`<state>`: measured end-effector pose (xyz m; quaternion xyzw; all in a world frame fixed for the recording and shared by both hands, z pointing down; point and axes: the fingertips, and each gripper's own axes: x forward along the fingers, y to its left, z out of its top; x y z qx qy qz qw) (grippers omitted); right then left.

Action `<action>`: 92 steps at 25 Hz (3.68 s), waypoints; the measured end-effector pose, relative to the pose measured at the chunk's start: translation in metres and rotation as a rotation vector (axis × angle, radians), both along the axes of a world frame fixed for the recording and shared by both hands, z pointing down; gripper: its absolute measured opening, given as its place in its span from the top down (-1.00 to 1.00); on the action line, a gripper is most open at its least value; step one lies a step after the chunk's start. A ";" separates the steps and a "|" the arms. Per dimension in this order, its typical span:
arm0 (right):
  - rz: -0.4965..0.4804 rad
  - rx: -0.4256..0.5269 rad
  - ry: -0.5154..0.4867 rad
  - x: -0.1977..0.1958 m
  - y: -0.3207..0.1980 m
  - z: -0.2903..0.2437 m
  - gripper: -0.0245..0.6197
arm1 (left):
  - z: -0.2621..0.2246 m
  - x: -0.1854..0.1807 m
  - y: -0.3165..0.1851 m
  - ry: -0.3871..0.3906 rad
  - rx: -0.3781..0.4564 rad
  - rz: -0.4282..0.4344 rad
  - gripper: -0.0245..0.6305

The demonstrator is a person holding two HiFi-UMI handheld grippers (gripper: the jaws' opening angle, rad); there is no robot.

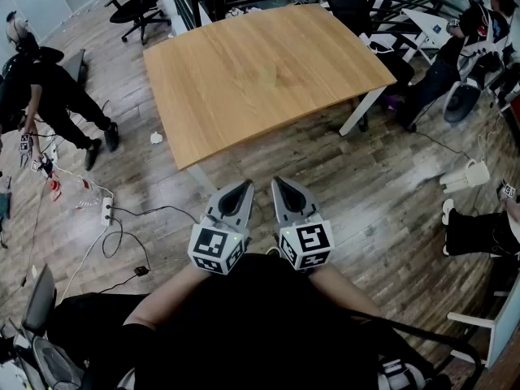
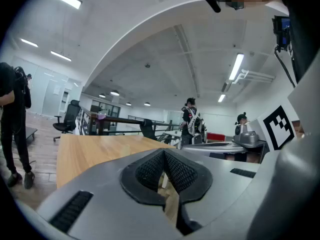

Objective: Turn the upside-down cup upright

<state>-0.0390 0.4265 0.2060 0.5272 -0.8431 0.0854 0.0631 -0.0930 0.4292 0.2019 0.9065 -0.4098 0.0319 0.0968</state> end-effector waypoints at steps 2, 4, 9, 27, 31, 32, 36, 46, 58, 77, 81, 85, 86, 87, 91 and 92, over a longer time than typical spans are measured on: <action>-0.007 -0.008 -0.005 0.002 0.003 0.002 0.89 | 0.000 0.003 0.003 -0.008 -0.006 -0.006 0.90; -0.014 -0.011 -0.007 0.007 0.005 0.002 0.89 | 0.001 0.007 0.005 -0.011 -0.011 -0.012 0.90; -0.022 -0.006 -0.009 0.026 0.007 0.004 0.89 | 0.006 0.027 0.006 -0.010 -0.021 -0.028 0.90; 0.040 -0.052 -0.043 0.110 -0.042 0.019 0.89 | 0.014 0.095 -0.041 -0.031 -0.035 -0.048 0.90; 0.039 -0.067 -0.035 0.115 -0.089 0.032 0.89 | 0.027 0.096 -0.092 -0.025 -0.048 -0.061 0.90; 0.036 -0.071 -0.037 0.114 -0.102 0.034 0.89 | 0.030 0.095 -0.107 -0.021 -0.051 -0.067 0.90; 0.036 -0.077 -0.031 0.107 -0.170 0.048 0.89 | 0.045 0.087 -0.179 -0.030 -0.043 -0.079 0.90; 0.088 -0.183 -0.019 0.083 -0.376 0.089 0.89 | 0.089 0.062 -0.390 -0.055 -0.111 -0.068 0.90; 0.026 -0.216 0.096 0.076 -0.536 0.151 0.88 | 0.167 0.050 -0.543 -0.095 -0.159 -0.086 0.90; -0.152 -0.138 0.197 0.048 -0.637 0.269 0.07 | 0.296 0.047 -0.591 -0.201 -0.171 -0.145 0.90; -0.147 -0.136 0.172 0.053 -0.635 0.264 0.07 | 0.300 0.051 -0.586 -0.237 -0.135 -0.106 0.90; -0.133 -0.104 0.132 0.065 -0.636 0.237 0.07 | 0.290 0.068 -0.587 -0.269 -0.056 -0.045 0.89; -0.137 -0.094 0.119 0.067 -0.636 0.228 0.07 | 0.287 0.072 -0.587 -0.267 -0.041 -0.026 0.81; -0.142 -0.087 0.103 0.065 -0.635 0.221 0.07 | 0.285 0.076 -0.586 -0.257 -0.033 -0.002 0.67; -0.154 -0.074 0.027 0.057 -0.628 0.200 0.07 | 0.285 0.091 -0.583 -0.185 -0.040 0.108 0.18; -0.159 -0.072 0.007 0.058 -0.626 0.196 0.07 | 0.285 0.096 -0.582 -0.157 -0.051 0.125 0.12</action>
